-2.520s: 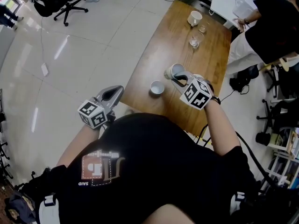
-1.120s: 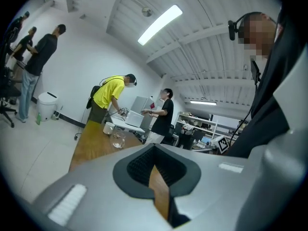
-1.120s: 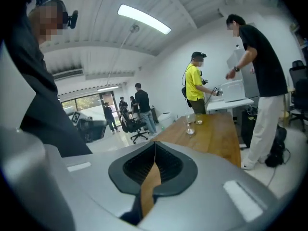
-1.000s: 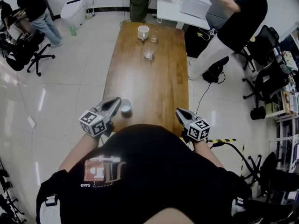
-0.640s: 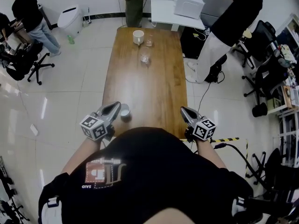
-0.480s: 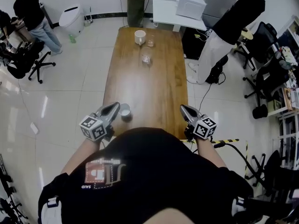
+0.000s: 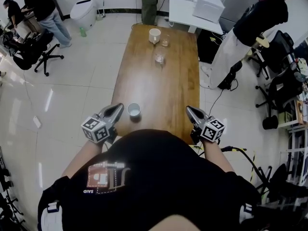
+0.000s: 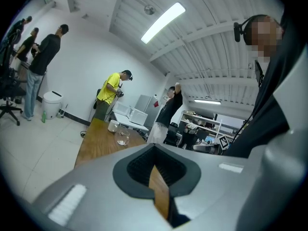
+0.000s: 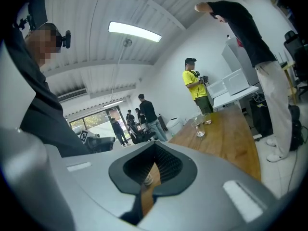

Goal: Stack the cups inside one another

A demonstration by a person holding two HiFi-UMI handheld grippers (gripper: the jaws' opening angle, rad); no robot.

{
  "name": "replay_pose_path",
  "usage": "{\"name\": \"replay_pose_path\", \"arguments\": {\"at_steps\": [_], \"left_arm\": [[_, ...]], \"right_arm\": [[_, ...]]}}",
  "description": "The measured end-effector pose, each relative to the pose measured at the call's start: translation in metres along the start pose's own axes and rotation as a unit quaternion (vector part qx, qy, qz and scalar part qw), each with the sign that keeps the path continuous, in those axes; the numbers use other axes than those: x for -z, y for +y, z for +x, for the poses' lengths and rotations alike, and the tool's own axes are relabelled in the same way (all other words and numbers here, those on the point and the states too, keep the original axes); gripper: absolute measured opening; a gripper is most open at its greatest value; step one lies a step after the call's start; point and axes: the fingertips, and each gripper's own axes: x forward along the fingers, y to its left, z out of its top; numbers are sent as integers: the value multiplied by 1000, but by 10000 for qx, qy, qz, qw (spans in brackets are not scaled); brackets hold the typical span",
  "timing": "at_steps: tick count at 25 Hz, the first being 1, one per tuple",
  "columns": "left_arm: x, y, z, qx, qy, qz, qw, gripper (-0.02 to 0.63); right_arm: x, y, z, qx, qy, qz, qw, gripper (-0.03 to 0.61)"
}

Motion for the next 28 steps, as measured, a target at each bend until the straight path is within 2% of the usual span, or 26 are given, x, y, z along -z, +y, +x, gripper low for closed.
{"name": "replay_pose_path", "arguments": {"at_steps": [6,16,28], "left_arm": [[-6,1,-3,-11,-21,5,10000,-6],[-2,3,-3,-16,-50,-33,10000,-6],[-1,1,1,7,-62,-39,10000,-6]], "right_arm": [[4,4,8,-40,78,72,9999,13],[13,-2,6,133,267,-244,9993,12],[18,1,4,91,395,-380,9985,12]]}}
